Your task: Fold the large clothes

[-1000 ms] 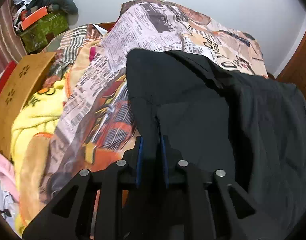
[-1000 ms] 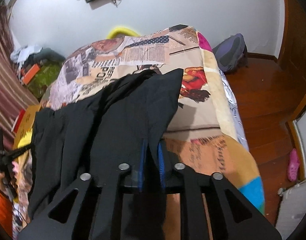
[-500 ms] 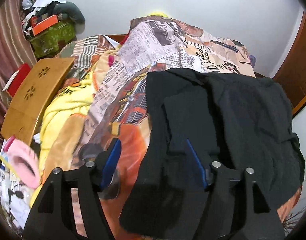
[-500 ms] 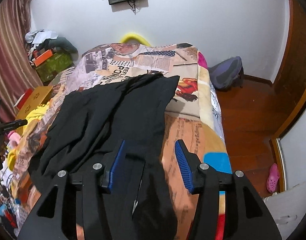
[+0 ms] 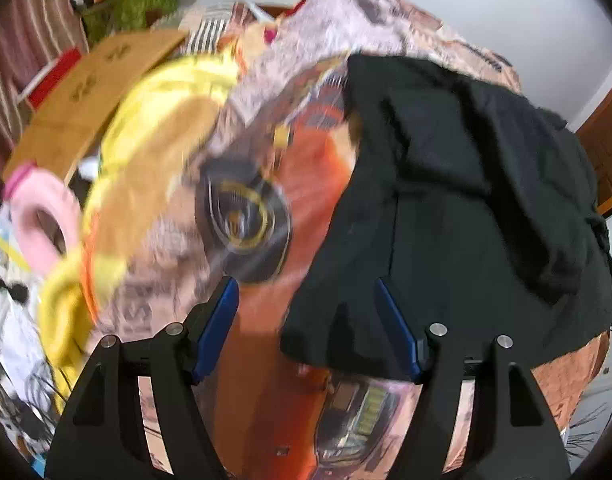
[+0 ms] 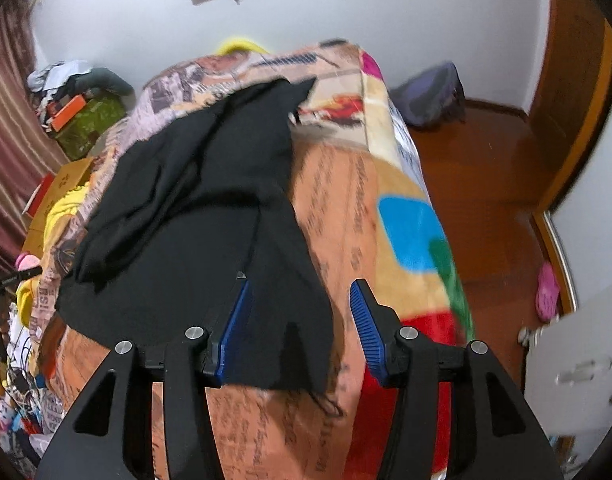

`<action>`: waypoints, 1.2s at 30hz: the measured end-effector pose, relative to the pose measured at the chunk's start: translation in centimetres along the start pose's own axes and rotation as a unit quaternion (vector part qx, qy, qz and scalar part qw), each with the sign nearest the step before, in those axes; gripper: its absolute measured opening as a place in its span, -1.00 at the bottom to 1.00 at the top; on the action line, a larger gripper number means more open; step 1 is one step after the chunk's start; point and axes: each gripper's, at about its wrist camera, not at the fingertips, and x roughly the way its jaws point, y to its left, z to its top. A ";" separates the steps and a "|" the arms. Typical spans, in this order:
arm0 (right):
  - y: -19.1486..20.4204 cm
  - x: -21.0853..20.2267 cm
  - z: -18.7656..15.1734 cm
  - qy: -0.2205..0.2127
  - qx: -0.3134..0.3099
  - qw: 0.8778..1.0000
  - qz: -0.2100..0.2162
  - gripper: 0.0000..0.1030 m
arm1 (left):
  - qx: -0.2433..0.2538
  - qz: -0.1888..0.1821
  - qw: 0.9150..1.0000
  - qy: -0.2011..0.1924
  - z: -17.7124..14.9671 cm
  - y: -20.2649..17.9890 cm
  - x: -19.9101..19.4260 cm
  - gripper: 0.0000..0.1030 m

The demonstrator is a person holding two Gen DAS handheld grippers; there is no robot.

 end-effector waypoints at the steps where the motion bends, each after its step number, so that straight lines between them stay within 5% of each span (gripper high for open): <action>1: -0.3 0.3 -0.4 0.007 0.007 1.000 0.002 -0.09 | -0.006 -0.007 1.000 0.011 -0.6 0.2 0.7 0.34; 12: -0.9 5.1 -1.7 0.053 0.032 0.998 0.022 -0.09 | -0.050 -0.057 0.995 0.060 -2.5 0.4 7.4 0.35; 19: -0.6 4.9 -2.6 0.043 0.047 0.997 0.053 -0.04 | -0.074 -0.084 0.993 0.041 -3.2 0.3 7.8 0.47; 22: -0.3 4.5 -3.2 0.041 0.040 0.996 0.070 -0.17 | -0.060 -0.100 0.992 0.039 -3.6 0.4 7.1 0.28; 26: 0.0 3.7 -3.7 0.038 0.036 0.995 0.085 -0.70 | -0.038 -0.106 0.993 0.034 -3.5 0.4 5.0 -0.48; 30: 0.2 2.4 -2.9 0.021 0.054 0.989 0.135 -0.84 | -0.013 -0.094 0.995 -0.003 -2.5 -0.3 2.0 -0.58; 36: 2.3 -0.3 -0.4 -0.014 0.036 0.988 0.148 -0.85 | -0.015 -0.145 0.989 -0.040 0.7 -1.9 -2.5 -0.65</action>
